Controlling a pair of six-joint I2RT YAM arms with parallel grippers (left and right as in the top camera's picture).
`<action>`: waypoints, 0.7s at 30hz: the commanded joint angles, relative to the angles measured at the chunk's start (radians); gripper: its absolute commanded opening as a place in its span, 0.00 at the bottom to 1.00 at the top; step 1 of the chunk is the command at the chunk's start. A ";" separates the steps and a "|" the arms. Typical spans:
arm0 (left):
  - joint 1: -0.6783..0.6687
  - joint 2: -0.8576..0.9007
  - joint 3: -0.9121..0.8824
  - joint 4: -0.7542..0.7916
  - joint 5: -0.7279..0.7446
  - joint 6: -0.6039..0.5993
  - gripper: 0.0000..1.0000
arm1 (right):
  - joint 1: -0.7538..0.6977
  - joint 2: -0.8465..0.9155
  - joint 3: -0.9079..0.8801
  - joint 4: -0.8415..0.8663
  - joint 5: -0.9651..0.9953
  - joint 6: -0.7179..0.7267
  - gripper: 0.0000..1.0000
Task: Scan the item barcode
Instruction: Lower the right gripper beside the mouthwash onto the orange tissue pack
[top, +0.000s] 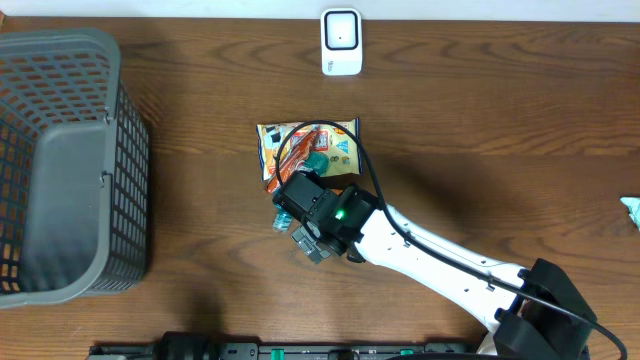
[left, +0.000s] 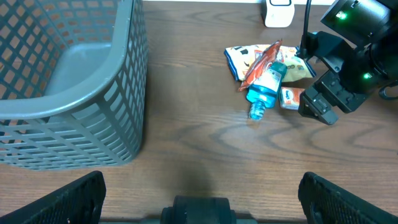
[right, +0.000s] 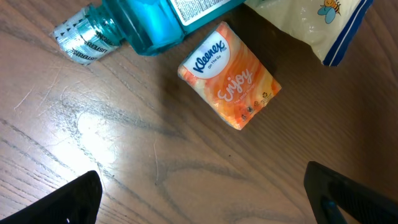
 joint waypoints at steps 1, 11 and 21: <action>0.005 0.004 -0.002 -0.075 0.005 -0.001 0.99 | 0.006 -0.013 0.006 -0.001 0.003 0.009 0.99; 0.005 0.004 -0.002 -0.075 0.005 -0.001 0.99 | 0.005 -0.002 -0.039 0.086 0.003 -0.068 0.99; 0.005 0.004 -0.002 -0.075 0.005 -0.001 0.99 | 0.005 0.077 -0.103 0.157 0.018 -0.159 0.99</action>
